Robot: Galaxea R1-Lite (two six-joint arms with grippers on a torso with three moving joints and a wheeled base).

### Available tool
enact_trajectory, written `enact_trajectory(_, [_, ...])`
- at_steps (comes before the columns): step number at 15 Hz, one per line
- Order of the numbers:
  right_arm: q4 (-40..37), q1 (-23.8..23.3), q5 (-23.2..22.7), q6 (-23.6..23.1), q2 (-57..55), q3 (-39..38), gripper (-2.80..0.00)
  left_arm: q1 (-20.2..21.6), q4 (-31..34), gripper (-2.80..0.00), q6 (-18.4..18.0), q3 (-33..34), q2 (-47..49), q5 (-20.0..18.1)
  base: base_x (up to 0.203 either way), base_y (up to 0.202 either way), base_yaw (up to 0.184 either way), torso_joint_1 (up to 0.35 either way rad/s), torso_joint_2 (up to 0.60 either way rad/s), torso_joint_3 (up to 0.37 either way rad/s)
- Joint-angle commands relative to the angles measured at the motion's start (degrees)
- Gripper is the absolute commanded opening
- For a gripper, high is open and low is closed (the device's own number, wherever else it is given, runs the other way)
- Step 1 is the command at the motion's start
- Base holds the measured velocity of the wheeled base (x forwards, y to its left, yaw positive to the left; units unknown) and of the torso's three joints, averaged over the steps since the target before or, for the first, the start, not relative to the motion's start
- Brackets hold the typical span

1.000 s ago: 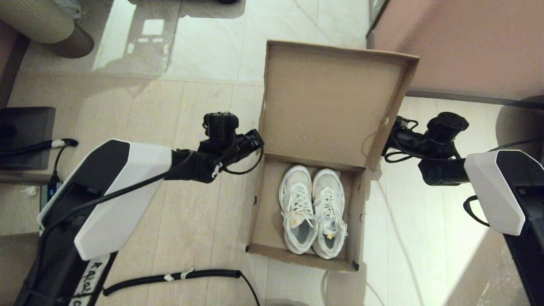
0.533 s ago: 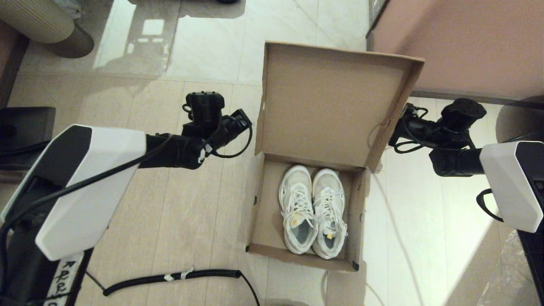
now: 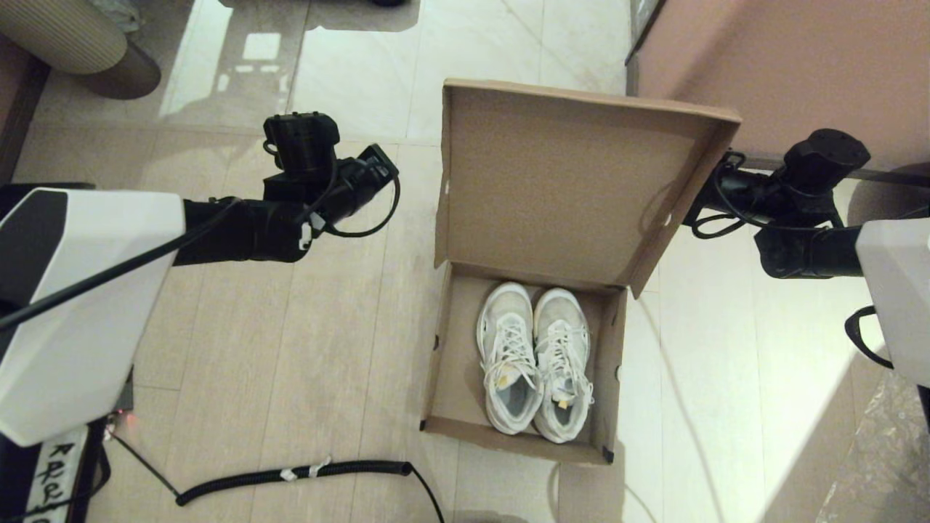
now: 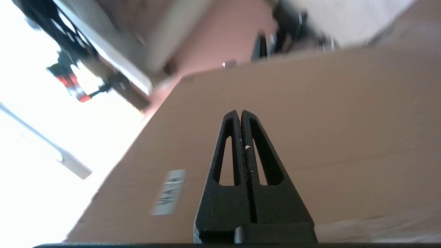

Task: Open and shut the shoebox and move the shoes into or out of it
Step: Close the shoe box

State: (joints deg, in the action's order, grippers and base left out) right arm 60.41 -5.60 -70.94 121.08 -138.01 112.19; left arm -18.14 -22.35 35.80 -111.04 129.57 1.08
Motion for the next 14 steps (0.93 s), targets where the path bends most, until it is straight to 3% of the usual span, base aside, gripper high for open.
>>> enact_trajectory(1, [1.75, -0.03, -3.17, 3.14, 4.00, -1.56, -2.80, 1.01, -0.24, -2.80, 0.23, -0.14, 0.07, -1.54, 0.000, 0.000, 0.000, 0.000, 0.00, 0.000])
enact_trajectory(5, [8.38, -0.11, -7.60, 12.46, 6.42, -2.42, -2.80, 1.78, -0.42, -2.80, 0.23, -0.14, 0.68, -6.27, 0.000, 0.000, 0.000, 0.000, 0.00, 0.000])
enact_trajectory(8, [9.24, -0.05, -12.66, 13.29, 9.41, -7.58, -2.80, 1.80, -1.94, -2.80, -0.45, -0.14, 0.77, -10.85, 0.000, 0.000, 0.000, 0.000, 0.00, 0.000])
enact_trajectory(14, [11.78, -0.02, -16.46, 13.22, 17.87, -23.12, -2.80, 1.71, -4.55, -2.80, -1.61, -0.14, 2.11, -11.92, 0.000, 0.000, 0.000, 0.000, 0.00, 0.000])
